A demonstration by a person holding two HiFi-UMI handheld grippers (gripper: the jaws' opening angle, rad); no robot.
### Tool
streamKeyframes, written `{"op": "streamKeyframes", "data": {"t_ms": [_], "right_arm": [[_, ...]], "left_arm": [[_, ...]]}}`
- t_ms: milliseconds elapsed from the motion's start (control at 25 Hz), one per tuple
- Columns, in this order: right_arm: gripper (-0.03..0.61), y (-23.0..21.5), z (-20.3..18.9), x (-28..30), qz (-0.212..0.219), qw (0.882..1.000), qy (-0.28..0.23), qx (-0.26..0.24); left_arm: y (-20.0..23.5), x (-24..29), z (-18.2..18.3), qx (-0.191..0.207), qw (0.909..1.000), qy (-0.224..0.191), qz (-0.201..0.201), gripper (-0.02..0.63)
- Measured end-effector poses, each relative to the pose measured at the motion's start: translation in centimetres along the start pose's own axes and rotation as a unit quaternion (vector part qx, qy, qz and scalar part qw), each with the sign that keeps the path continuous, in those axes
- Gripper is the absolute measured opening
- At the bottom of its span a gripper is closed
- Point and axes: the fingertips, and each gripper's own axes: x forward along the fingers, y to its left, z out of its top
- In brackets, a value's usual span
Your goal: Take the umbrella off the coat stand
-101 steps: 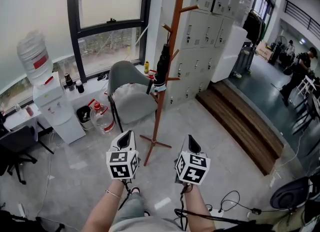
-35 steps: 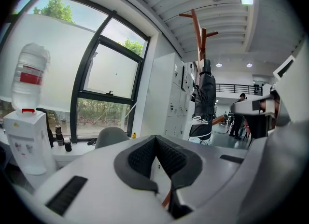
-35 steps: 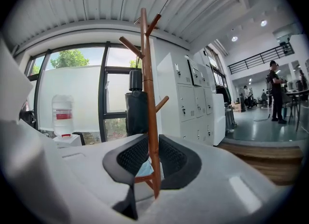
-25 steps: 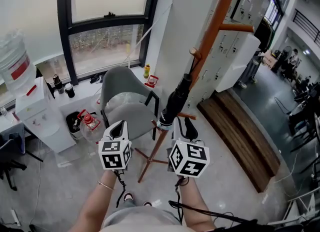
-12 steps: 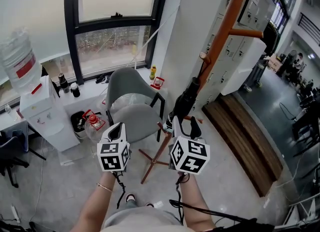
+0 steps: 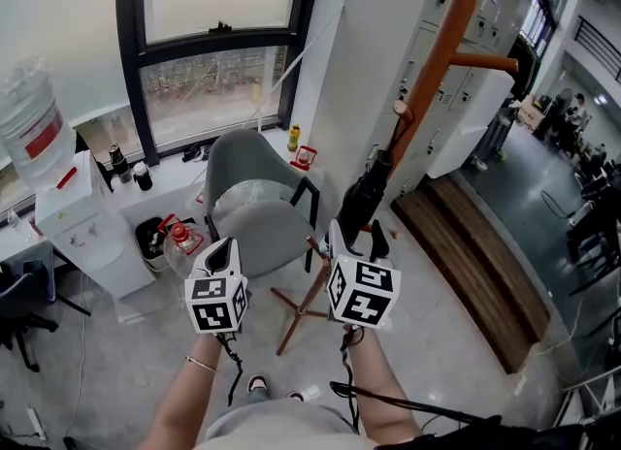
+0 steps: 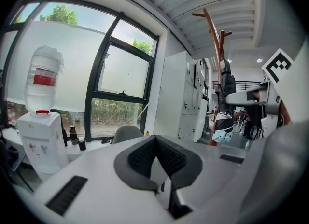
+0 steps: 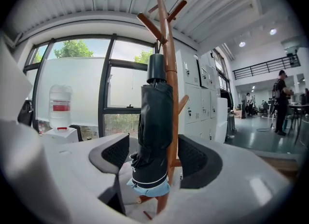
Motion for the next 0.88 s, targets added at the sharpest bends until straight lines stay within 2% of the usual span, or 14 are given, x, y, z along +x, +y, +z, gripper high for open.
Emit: {"op": "streamKeyframes", "data": {"t_ms": [320, 640, 880], "right_arm": [[0.324, -0.1, 0.4, 1.5, -0.024, 1.000, 0.005, -0.009], [0.324, -0.9, 0.5, 2.3, -0.064, 0.998, 0.011, -0.016], [0.324, -1.2, 0.3, 3.1, -0.078, 0.997, 0.017, -0.013]], "left_arm": [[0.3, 1.6, -0.6, -0.010, 0.9999, 0.006, -0.012, 0.003], [-0.4, 3.5, -0.8, -0.016, 0.9991, 0.011, -0.037, 0.005], [-0.5, 4.9, -0.7, -0.014, 0.9986, 0.014, -0.049, 0.004]]}}
